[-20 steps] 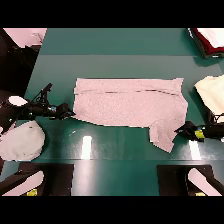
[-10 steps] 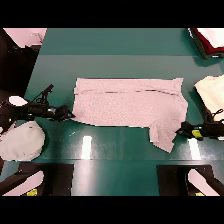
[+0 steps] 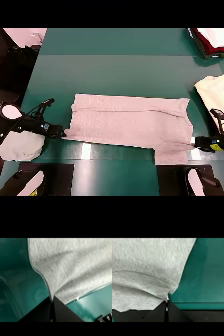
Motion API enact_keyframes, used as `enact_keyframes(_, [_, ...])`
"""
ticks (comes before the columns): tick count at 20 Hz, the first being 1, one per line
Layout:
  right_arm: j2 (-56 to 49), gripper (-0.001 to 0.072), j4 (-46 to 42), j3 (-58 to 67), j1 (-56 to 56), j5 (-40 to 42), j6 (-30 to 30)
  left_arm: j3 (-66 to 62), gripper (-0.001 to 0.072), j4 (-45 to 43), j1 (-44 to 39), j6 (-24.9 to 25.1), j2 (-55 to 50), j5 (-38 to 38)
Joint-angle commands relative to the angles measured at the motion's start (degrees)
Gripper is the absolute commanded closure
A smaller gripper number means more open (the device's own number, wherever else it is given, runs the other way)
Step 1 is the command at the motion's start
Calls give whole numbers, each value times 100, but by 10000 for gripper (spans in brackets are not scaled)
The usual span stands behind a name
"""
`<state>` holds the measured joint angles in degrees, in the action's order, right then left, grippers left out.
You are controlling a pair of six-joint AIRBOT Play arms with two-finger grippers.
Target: Fold the shirts.
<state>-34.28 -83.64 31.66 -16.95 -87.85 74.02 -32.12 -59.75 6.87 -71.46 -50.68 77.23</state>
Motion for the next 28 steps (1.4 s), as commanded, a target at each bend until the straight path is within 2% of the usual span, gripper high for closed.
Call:
enact_keyframes(1, [579, 704, 15, 109, 7, -83, 11, 52, 684, 411, 0, -173, 199, 275])
enact_keyframes(4, [129, 704, 616, 855, 7, 271, 11, -494, 685, 883, 0, -223, 155, -575])
enact_keyframes(7, [-793, 704, 1064, 1561, 59, 544, 9, -1084, 685, 920, 0, -223, -96, -1233])
enact_keyframes(10, [-1784, 704, 1062, 2253, 409, 839, 11, -1440, 685, 981, 0, -219, -702, -1631])
enact_keyframes(13, [-2732, 704, 1056, 2896, 885, 914, 11, -1567, 685, 1423, 0, -131, -1405, -2068])
enact_keyframes(20, [-4393, 702, 1058, 3901, 1519, 1185, 455, -2332, 682, 1926, 0, 297, -2835, -2284])
enact_keyframes(21, [-4553, 700, 1067, 3985, 1574, 1222, 610, -2400, 647, 2020, 0, 295, -2894, -2361])
enact_keyframes(22, [-4721, 694, 1080, 4107, 1578, 1283, 828, -2450, 320, 2164, 0, 293, -2920, -2474])
enact_keyframes(23, [-4863, 603, 1250, 4225, 1576, 1340, 870, -2483, 50, 2347, 0, 289, -2916, -2597])
enact_keyframes(24, [-4981, 432, 1541, 4350, 1508, 1401, 868, -2542, 33, 2465, 2, 291, -2914, -2623])
enact_keyframes(25, [-5064, 337, 1836, 4483, 1412, 1386, 863, -2634, 29, 2511, 0, 289, -2914, -2586])
enact_keyframes(26, [-5117, 309, 2124, 4627, 1303, 1287, 841, -2754, 29, 2511, 0, 291, -2914, -2426])
enact_keyframes(28, [-5071, 309, 2297, 4715, 1029, 1019, 612, -2957, 29, 2511, 0, 291, -2914, -1893])
